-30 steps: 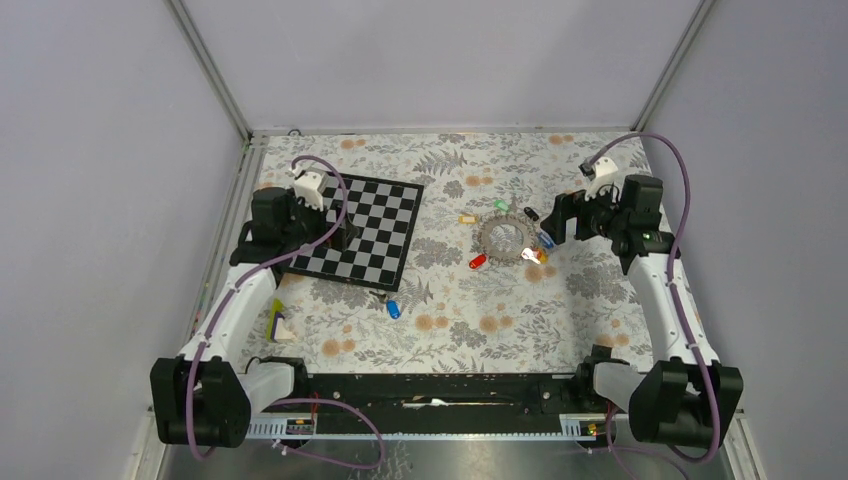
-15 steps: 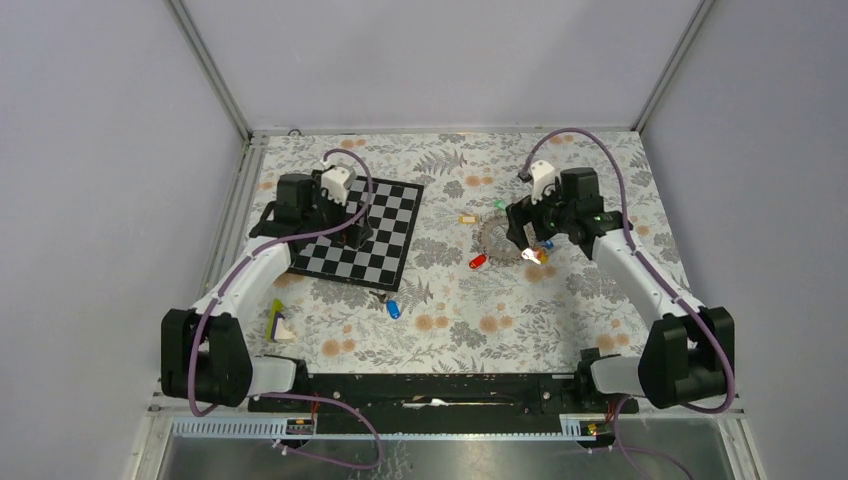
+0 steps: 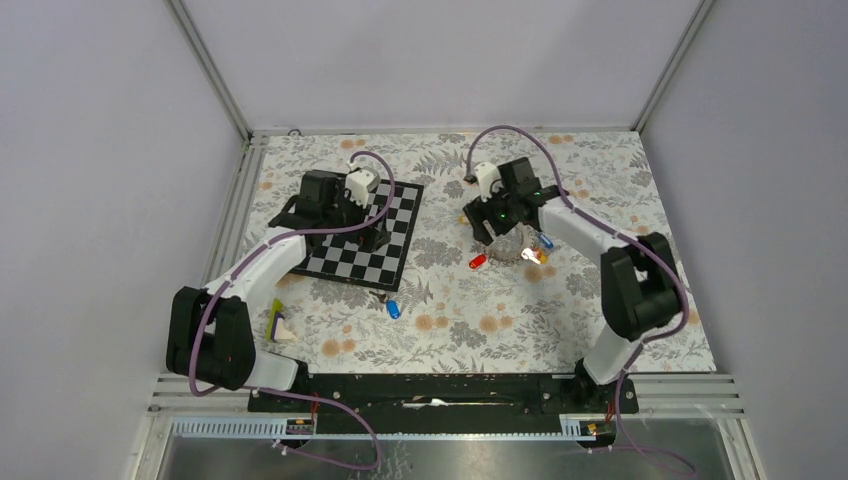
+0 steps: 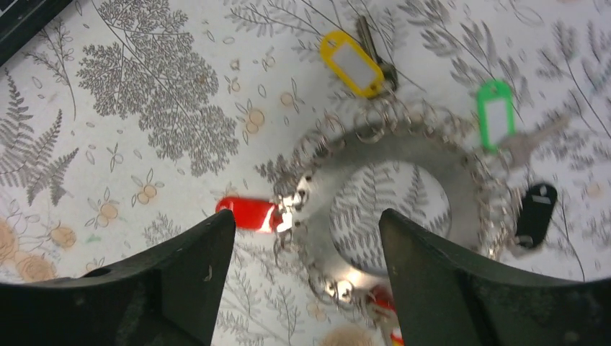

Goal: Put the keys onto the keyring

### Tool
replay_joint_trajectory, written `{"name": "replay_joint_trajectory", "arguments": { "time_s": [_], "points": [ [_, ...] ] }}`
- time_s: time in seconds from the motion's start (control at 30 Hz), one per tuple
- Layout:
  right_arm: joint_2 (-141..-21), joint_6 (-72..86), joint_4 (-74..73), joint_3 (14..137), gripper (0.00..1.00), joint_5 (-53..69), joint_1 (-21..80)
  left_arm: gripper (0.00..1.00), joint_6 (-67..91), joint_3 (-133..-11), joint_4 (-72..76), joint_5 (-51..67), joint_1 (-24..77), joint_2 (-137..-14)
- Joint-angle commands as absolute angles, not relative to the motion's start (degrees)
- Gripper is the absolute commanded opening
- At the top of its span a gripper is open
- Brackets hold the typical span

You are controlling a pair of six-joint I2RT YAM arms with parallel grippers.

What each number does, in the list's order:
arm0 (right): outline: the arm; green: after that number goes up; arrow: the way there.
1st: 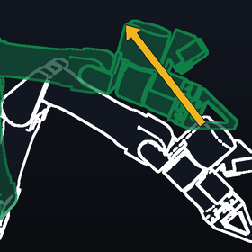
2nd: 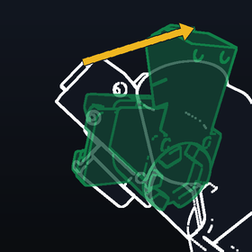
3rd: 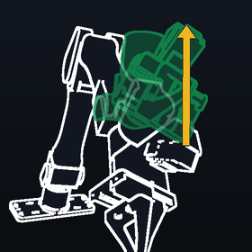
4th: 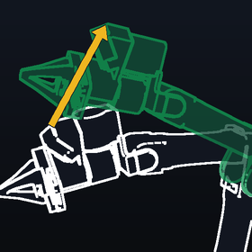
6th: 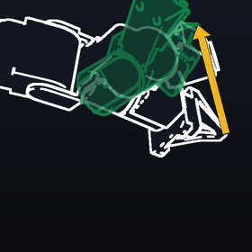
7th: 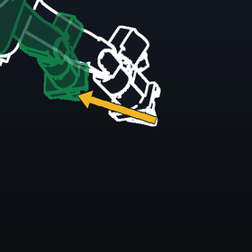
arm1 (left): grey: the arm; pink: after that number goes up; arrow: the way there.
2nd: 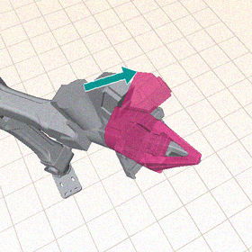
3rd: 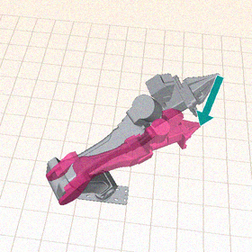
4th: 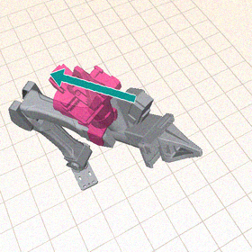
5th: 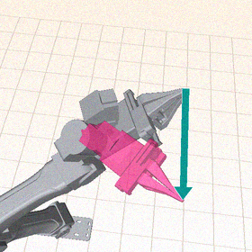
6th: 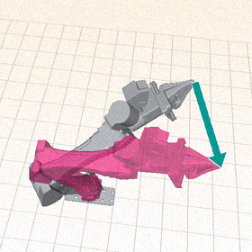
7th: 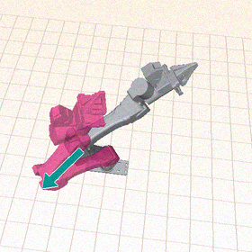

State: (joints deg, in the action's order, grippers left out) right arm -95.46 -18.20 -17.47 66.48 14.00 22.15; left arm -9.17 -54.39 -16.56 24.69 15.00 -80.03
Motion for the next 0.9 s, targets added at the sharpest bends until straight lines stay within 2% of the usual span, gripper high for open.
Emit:
{"name": "replay_joint_trajectory", "arguments": {
  "time_s": [0.0,0.1,0.17,0.53,0.87],
  "points": [
    [-102.9,-20.1,-20.7,74.7,0.74,10.7,26.0,0.97,-9.6,-54.4,-14.9,24.9,14.8,-77.3],
    [-106.9,-21.6,-23.4,78.4,0.6,10.4,27.4,0.97,-9.8,-54.3,-14.8,24.6,14.8,-77.2],
    [-108.6,-22.7,-24.4,79.6,0.56,10.4,27.9,0.96,-9.8,-54.2,-14.8,24.7,14.9,-77.2],
    [-112.6,-24.2,-25.7,81.7,0.53,7.3,28.7,0.96,-10.0,-53.3,-14.1,24.9,14.9,-77.6],
    [-115.5,-25.7,-25.7,85.8,0.43,6.4,28.7,0.96,-10.2,-53.3,-14.0,24.7,14.9,-77.7]
  ]
}}
